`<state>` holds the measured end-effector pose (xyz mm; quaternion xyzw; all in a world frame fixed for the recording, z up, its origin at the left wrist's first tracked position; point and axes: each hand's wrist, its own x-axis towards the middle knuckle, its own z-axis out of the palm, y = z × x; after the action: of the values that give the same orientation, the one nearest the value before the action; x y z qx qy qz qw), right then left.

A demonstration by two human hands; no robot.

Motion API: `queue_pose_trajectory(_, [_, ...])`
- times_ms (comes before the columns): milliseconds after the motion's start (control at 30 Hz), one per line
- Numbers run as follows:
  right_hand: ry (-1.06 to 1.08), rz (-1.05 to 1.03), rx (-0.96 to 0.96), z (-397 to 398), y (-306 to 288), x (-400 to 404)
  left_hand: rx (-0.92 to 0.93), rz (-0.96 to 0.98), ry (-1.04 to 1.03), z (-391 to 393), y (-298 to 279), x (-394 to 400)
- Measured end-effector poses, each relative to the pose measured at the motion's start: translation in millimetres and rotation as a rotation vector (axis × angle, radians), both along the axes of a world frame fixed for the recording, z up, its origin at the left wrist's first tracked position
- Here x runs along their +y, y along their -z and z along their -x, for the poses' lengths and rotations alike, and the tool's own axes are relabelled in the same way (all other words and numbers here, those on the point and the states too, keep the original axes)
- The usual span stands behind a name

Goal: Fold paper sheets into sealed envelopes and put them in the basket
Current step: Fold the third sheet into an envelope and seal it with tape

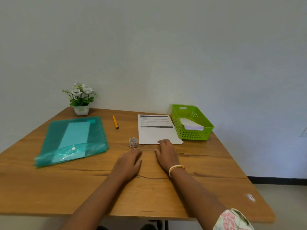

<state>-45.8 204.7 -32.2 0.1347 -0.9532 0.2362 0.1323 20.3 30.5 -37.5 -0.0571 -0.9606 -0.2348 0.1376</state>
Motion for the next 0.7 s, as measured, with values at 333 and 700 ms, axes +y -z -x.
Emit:
queue_pose_trajectory(333, [-0.046, -0.298, 0.010, 28, -14, -6, -0.094, 0.177, -0.062, 14, 6, -4])
queue_pose_trajectory(700, [-0.087, -0.448, 0.319, -47, -5, -6, 0.065, -0.110, -0.223, 3, 3, -7])
